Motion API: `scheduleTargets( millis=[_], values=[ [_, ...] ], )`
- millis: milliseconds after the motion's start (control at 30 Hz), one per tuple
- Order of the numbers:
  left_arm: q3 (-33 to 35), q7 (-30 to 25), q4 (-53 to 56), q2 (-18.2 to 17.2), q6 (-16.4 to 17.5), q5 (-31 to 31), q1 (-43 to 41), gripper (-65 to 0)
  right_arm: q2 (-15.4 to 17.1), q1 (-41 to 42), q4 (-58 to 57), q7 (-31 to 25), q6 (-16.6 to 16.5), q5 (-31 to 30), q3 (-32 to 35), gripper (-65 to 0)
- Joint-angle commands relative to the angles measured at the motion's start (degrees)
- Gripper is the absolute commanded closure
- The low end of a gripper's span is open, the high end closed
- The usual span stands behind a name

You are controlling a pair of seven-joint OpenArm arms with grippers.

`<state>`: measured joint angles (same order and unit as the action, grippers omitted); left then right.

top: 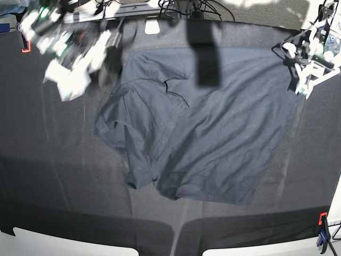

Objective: Layout the t-shirt on the table in an organized manner, then fold the t-shirt properly
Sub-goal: 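Lay the held shirt flat on the table and release both grippers, then move both grippers down to grasp the shirt's hem corners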

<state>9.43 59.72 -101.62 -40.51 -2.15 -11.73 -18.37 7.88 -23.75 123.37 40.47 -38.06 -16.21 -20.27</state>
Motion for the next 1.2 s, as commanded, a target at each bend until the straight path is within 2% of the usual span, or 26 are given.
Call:
scheduleTargets(
  millis=[0,67,200,267,367,567,633,700,833,967,1167],
  values=[
    [-0.4,-1.0,-0.6,-0.8,-1.5,0.3,0.3,0.0,0.4,2.8,0.9,-1.4,1.0,-0.7,-0.1,-23.9],
    [-0.4,-1.1,-0.6,-0.8,-1.5,0.3,0.6,0.0,0.3,7.9,0.1,-1.4,2.5,-0.6,-0.1,-23.9],
    [-0.4,1.7,-0.6,-0.8,-1.5,2.4,0.6,0.0,0.4,17.4,-4.9,-1.4,2.5,-0.5,0.0,-23.7],
    [-0.4,4.4,-0.6,-0.8,-1.5,4.5,0.6,0.0,0.4,21.4,-9.5,-1.4,2.5,-0.5,0.0,-23.7],
    [-0.4,5.4,-0.6,-0.8,-1.5,7.3,0.6,0.0,0.4,26.9,-18.0,-1.0,2.5,-0.5,0.0,-23.7],
    [-0.4,6.3,-0.6,-0.8,-2.5,7.4,0.6,0.0,0.3,35.6,-31.0,2.9,2.5,-0.8,0.0,-23.7],
    [-0.4,7.4,-0.6,-0.8,-4.2,7.4,0.6,0.0,0.3,37.3,-32.6,5.4,2.5,-1.0,0.0,-23.7],
    [-0.4,7.5,-0.6,-0.8,-4.6,7.4,0.6,0.0,0.4,37.9,-32.8,6.6,2.5,-1.3,0.0,-23.7],
    [-0.4,2.2,-0.6,-0.8,-7.6,7.4,0.6,0.0,0.3,38.0,-32.8,6.9,2.4,-3.7,0.0,-23.7],
    [-0.4,-0.9,-0.6,-0.8,-7.6,7.2,0.6,0.0,0.4,38.0,-32.8,8.0,2.4,-3.7,0.0,-23.7],
    [-0.4,1.0,-0.6,-0.8,-7.6,8.1,0.6,0.0,0.4,38.0,-32.8,8.5,2.4,-3.7,0.0,-23.7]
  ],
)
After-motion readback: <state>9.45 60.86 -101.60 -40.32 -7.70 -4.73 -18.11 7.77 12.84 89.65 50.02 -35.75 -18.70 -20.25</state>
